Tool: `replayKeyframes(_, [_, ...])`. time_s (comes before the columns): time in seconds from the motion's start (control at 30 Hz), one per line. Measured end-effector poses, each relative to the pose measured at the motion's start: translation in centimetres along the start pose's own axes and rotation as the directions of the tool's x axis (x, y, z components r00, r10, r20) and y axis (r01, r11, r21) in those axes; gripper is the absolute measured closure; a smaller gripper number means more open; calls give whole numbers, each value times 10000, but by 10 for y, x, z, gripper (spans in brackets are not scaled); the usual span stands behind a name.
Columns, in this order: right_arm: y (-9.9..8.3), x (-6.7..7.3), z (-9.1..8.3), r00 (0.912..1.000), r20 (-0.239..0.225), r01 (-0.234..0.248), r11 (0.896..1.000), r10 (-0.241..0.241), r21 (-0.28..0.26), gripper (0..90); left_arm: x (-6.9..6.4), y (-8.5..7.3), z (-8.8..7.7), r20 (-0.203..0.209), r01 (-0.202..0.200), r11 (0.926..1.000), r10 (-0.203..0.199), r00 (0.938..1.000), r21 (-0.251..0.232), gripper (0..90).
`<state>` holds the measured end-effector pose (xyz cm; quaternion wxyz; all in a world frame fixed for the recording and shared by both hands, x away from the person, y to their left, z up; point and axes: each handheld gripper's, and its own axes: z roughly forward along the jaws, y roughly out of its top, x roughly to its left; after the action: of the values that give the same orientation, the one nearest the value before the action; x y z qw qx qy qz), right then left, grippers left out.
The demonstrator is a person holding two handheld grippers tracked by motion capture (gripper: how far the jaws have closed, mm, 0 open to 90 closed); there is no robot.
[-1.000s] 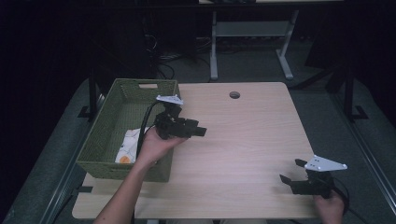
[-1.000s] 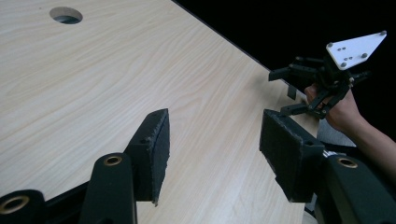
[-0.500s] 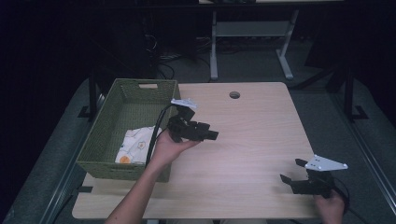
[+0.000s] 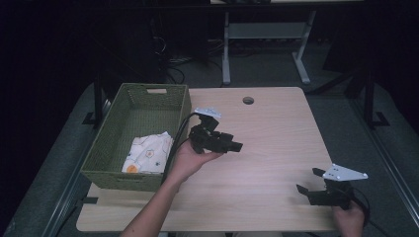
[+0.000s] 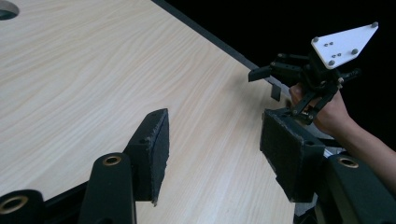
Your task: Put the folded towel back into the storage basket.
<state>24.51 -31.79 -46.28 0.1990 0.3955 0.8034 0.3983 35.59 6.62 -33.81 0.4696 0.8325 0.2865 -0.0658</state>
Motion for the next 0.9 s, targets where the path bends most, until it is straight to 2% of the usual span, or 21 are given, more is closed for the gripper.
replayKeyframes(0.4, [0, 0, 0, 10000, -11, -10, 10000, 10, 12, 137, -8, -1, 22, 197, 90, 10000, -90, 9998, -8, 423])
replayKeyframes(0.5, [0, 0, 0, 10000, -19, -15, 10000, 15, 5, 137, -10, -1, 25, 130, -18, 10000, 18, 9999, -12, 421])
replayKeyframes(0.9, [0, 0, 0, 10000, -24, -5, 10000, 5, 8, 137, -19, -4, 47, 155, 4, 9999, -6, 9999, 138, 404])
